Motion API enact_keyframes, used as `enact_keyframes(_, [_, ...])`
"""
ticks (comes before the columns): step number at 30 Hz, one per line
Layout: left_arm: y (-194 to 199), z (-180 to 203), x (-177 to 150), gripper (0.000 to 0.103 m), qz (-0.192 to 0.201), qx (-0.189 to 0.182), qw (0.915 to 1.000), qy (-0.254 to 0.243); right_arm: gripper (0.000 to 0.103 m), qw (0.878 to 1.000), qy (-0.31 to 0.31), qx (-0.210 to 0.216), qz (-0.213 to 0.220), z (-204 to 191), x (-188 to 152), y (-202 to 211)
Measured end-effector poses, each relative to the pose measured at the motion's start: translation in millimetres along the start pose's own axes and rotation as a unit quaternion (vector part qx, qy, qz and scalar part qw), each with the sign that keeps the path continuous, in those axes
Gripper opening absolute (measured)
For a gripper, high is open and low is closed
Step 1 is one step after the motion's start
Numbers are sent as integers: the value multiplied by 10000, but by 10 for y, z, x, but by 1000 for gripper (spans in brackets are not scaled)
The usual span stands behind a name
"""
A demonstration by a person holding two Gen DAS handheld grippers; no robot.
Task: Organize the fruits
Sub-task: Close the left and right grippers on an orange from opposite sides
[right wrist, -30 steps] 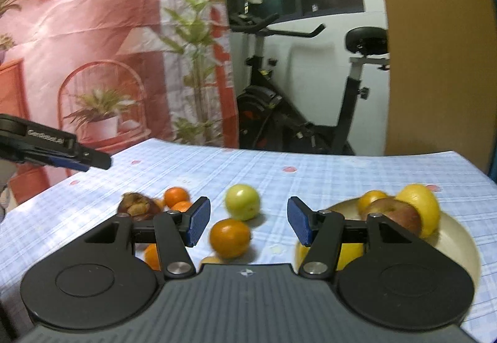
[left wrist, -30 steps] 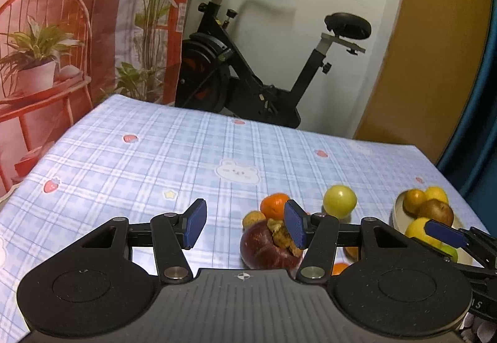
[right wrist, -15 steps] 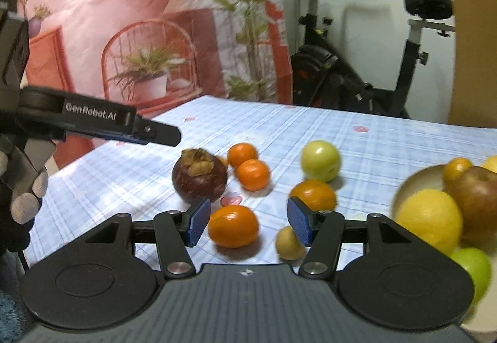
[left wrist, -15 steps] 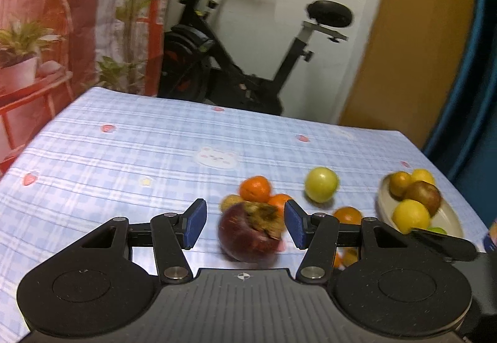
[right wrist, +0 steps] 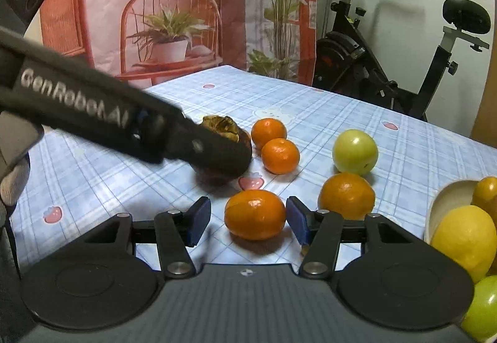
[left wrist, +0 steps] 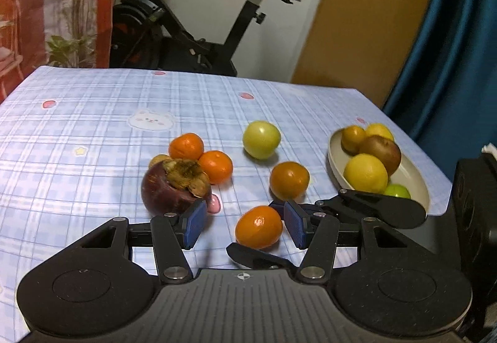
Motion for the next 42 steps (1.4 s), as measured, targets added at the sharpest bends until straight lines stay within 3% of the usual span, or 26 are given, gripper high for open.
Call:
enact_keyframes(5, [-117, 3, -31, 58, -208, -95, 9997, -9, 57, 9992, -61, 227, -321, 37, -20, -62])
enact_keyframes(14, [-255, -24, -100, 56, -477, -182, 9987, 52, 57, 9990, -100, 326, -300, 64, -35, -42])
enact_keyframes(18, [-288, -26, -110, 55, -495, -189, 9986, 41, 57, 9990, -90, 329, -299, 87, -30, -28])
enact_keyframes(23, [-297, -9, -113, 45, -477, -278, 9985, 7, 57, 9989, -99, 336, -296, 77, -33, -27])
enact_keyframes(27, [-314, 13, -123, 43, -468, -253, 9986, -27, 56, 9990, -89, 325, -296, 77, -33, -27])
enact_keyframes(42, [-319, 3, -132, 42, -461, -211, 9987, 18, 47, 9992, -114, 277, -271, 75, -37, -22])
Point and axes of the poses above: each gripper's, at about its wrist camera, not at the fingertips, and y roughly against the way its jaws point, z to its right, x to its top, the point moved 1 cm from there along -y, roughly the way its jaws point, and after that the axes turned 1 degree about -y, right-handed, at the moved point
